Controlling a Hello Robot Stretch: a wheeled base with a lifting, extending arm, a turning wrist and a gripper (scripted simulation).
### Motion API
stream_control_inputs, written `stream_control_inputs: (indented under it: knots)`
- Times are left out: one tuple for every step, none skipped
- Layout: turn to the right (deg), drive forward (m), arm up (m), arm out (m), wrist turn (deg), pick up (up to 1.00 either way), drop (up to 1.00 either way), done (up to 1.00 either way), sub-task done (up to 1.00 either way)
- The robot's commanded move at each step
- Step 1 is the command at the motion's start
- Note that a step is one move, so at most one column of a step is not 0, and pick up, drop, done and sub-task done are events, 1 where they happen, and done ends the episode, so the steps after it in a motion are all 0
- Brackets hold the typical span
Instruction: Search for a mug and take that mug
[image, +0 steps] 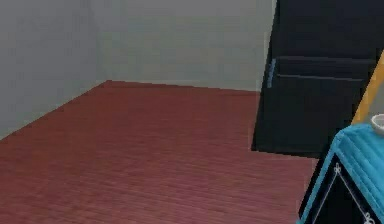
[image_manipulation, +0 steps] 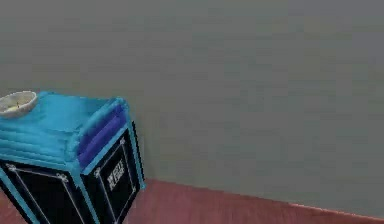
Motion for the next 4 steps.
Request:
stream_control_inputs:
  knots:
    - [0.0,0.3,0.0,0.0,0.0,0.0,0.0,0.0,0.0]
    - [6.0,0.0,0.0,0.0,0.0,0.0,0.0,0.0,0.0]
    - [0.0,1.0,0.0,0.0,0.0,0.0,0.0,0.0,0.0]
    - [6.0,0.0,0.0,0.0,0.0,0.0,0.0,0.0,0.0]
